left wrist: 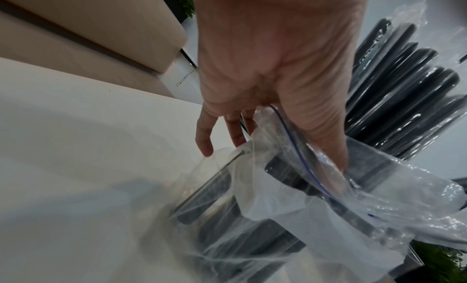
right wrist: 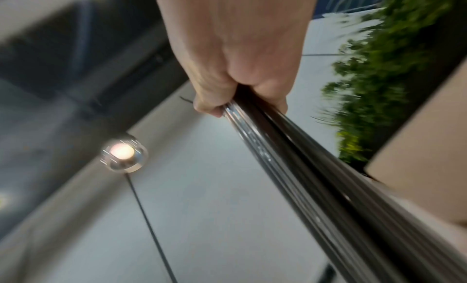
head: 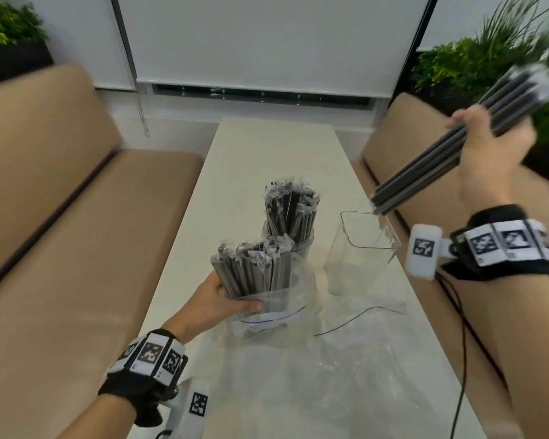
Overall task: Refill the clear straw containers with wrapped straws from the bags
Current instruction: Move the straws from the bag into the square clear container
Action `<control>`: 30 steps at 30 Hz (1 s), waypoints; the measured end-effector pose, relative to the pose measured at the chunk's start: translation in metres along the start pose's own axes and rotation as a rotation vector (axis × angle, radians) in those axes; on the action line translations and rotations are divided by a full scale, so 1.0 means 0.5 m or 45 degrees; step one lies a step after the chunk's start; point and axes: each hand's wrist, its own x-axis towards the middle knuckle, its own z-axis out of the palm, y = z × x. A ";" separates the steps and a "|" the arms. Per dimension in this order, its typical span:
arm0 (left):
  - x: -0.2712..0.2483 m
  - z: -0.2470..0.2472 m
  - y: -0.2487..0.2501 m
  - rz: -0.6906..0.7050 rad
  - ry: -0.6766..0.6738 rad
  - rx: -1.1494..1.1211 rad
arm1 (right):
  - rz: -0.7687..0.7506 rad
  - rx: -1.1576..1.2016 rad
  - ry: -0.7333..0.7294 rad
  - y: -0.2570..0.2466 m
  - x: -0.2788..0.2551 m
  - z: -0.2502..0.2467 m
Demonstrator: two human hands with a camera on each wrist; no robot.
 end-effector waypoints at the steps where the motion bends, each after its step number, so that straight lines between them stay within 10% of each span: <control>1: 0.000 -0.001 -0.003 -0.008 0.007 0.003 | 0.023 -0.110 -0.003 0.039 -0.010 -0.001; 8: 0.008 -0.008 -0.024 -0.066 0.026 0.002 | 0.608 -0.432 -0.191 0.249 -0.072 -0.031; 17: 0.000 -0.001 -0.017 -0.055 0.014 -0.075 | 0.768 -0.588 -0.453 0.263 -0.078 -0.042; 24: -0.003 -0.001 -0.008 -0.070 -0.001 -0.053 | 0.022 -0.837 -0.226 0.067 -0.112 -0.026; 30: 0.001 -0.001 -0.001 -0.059 -0.010 -0.058 | 0.485 -0.455 -1.091 0.078 -0.367 0.070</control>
